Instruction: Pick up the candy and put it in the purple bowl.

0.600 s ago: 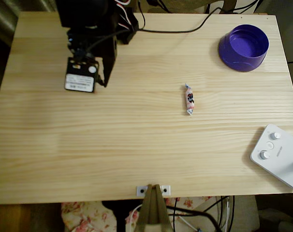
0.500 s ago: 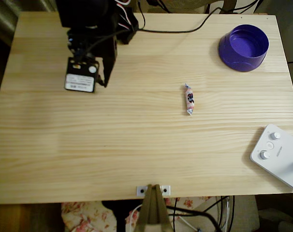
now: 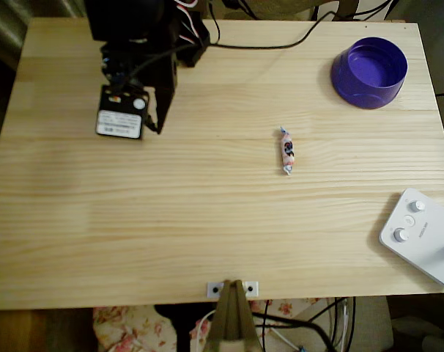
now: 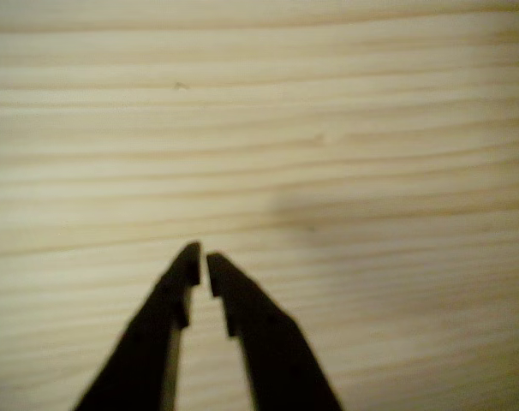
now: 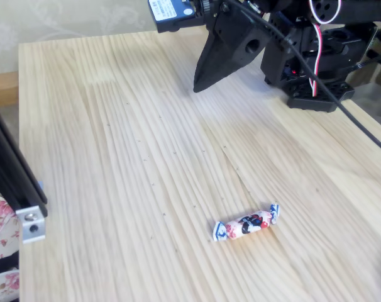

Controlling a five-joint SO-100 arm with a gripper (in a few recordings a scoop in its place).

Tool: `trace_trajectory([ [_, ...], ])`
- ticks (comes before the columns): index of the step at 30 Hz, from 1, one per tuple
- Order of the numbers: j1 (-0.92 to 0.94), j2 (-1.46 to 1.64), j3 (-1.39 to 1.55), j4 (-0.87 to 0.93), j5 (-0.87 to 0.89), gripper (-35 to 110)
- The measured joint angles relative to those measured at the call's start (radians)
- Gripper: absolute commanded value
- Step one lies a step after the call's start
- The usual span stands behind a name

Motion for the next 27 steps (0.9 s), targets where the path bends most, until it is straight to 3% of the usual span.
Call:
trace_trajectory([
  [27,-0.043,-0.072,-0.029,-0.015,-0.002,-1],
])
